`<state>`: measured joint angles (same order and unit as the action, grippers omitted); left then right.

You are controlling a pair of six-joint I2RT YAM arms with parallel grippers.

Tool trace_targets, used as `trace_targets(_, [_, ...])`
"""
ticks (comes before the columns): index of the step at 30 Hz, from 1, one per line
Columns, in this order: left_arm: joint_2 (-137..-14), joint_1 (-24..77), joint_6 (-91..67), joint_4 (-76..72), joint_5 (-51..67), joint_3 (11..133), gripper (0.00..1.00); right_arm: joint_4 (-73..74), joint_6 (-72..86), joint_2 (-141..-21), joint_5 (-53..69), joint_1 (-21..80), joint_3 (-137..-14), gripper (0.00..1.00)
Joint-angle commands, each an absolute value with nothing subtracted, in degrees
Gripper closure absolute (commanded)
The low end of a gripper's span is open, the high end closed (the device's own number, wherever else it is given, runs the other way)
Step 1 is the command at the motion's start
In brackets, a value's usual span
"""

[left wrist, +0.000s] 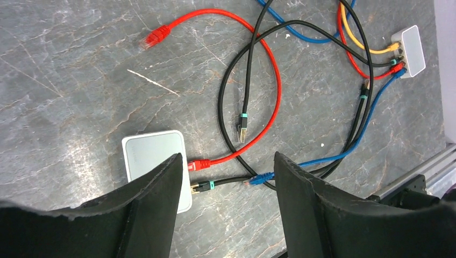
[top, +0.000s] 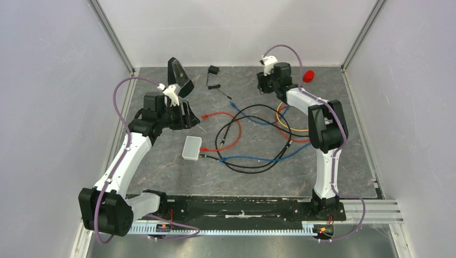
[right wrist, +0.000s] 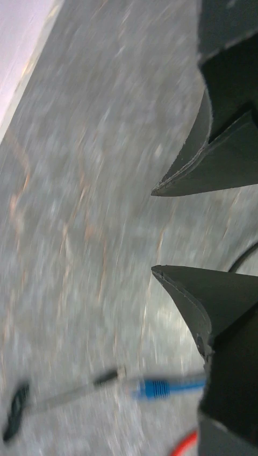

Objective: Insert the plug into the switch port
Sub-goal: Pick up the connector from the center of the board.

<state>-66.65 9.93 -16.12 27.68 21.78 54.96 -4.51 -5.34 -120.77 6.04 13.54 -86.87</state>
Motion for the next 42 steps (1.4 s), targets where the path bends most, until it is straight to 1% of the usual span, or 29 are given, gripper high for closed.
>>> trace_targets(1, [-63.0,9.9,-13.4,25.7,18.7,54.5,0.32,-1.2,-14.0,-123.4,14.2,21.6,-92.8,0.48])
trace_targets(3, [-62.8,9.9,-13.5,25.7,18.1,54.5,0.31,-0.8,-15.8,-123.8,13.7,24.3,-92.5,0.49])
trace_targets(7, [-63.2,9.9,-13.7,25.9,18.6,54.5,0.31,-0.1,-17.3,-125.4,12.5,28.0,-93.1,0.55])
trace_targets(11, [-63.1,9.9,-13.8,26.0,18.8,54.6,0.32,4.2,-16.0,-128.2,13.0,28.2,-96.0,0.58])
trace_targets(16, [-63.2,9.9,-13.8,25.9,18.7,54.6,0.32,6.0,-16.3,-129.2,11.4,28.2,-96.7,0.59])
trace_targets(22, [-63.1,9.9,-13.7,26.0,18.3,54.5,0.32,12.6,-14.7,-131.3,12.8,28.1,-99.6,0.6])
trace_targets(32, [-63.8,9.9,-13.9,25.8,18.3,54.3,0.32,16.4,-9.8,-134.4,18.3,28.3,-100.5,0.68])
trace_targets(35, [-64.1,9.9,-14.6,25.3,17.9,53.9,0.32,16.5,-8.5,-136.6,18.9,28.5,-102.2,0.75])
trace_targets(37, [-64.2,9.9,-15.4,24.8,18.5,53.6,0.32,16.5,-7.4,-138.1,20.3,28.5,-103.6,0.82])
trace_targets(39, [-64.5,9.9,-16.5,23.8,21.0,53.3,0.3,16.1,-6.4,-139.2,23.2,28.5,-104.7,0.97])
trace_targets(40, [-64.7,9.9,-17.4,23.2,22.7,53.2,0.3,15.5,-5.5,-139.5,24.2,28.5,-105.1,1.0])
trace_targets(42, [-65.2,9.9,-20.7,20.8,25.5,52.4,0.28,13.3,-3.9,-139.7,26.8,28.5,-105.1,1.0])
